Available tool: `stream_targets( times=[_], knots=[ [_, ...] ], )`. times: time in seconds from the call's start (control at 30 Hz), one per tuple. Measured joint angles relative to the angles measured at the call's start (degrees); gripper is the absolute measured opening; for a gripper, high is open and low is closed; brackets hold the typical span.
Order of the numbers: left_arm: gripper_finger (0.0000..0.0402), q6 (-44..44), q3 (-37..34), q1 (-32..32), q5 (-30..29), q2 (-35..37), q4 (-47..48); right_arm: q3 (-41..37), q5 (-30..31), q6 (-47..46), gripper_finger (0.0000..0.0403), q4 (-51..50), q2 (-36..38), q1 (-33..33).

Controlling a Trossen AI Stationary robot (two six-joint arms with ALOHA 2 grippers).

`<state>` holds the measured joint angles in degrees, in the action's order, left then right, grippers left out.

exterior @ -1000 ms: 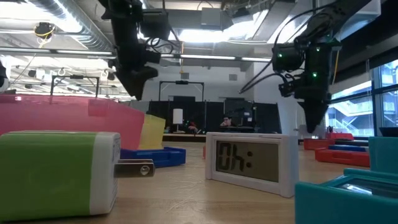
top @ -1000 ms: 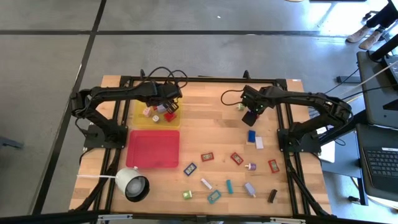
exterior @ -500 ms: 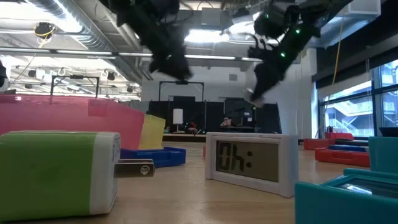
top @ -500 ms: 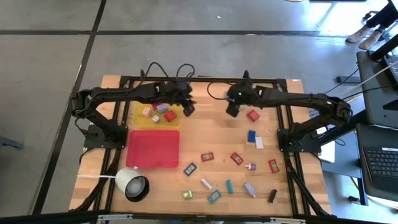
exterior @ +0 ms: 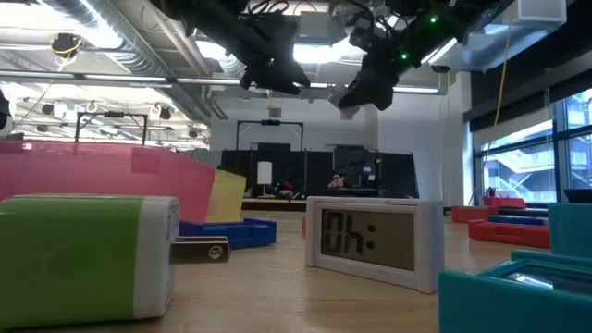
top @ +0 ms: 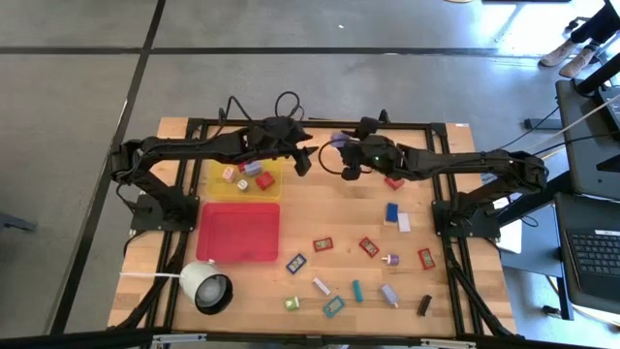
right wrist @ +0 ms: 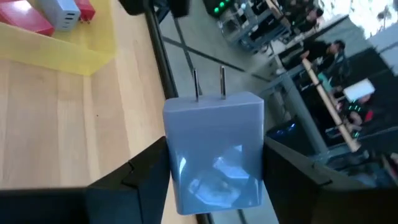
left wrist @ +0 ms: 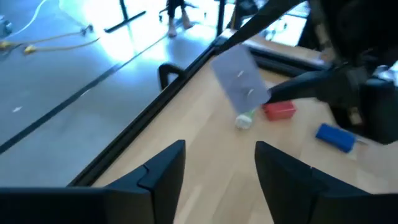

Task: Pick & Place Office items
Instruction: Put the blue charger adapter into the yellow bin

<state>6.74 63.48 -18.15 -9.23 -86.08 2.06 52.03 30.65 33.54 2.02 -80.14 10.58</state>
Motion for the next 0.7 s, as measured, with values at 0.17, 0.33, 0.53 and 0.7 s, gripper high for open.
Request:
stream_targets(
  times=[0.17, 0.33, 0.53, 0.7],
  knots=[
    [0.0236, 3.5, 0.0, 0.0, 1.9, 0.0, -5.1, 0.0, 0.0, 4.2, 0.0218, 2.7, 0.0, -0.6],
    [0.0273, 9.6, 0.0, -0.4, 4.4, -0.1, -9.8, 0.0, 0.0, 11.6, 0.0219, 6.7, 0.0, -1.3],
    [0.0295, 14.4, 0.0, -0.7, 4.9, -0.3, -11.8, 0.0, -0.2, 18.5, 0.0219, 10.7, 0.0, -2.5],
    [0.0299, 17.8, 0.0, -0.7, 4.9, -0.3, -13.1, 0.0, -2.5, 21.0, 0.0219, 12.6, 0.0, -3.1]
  ],
)
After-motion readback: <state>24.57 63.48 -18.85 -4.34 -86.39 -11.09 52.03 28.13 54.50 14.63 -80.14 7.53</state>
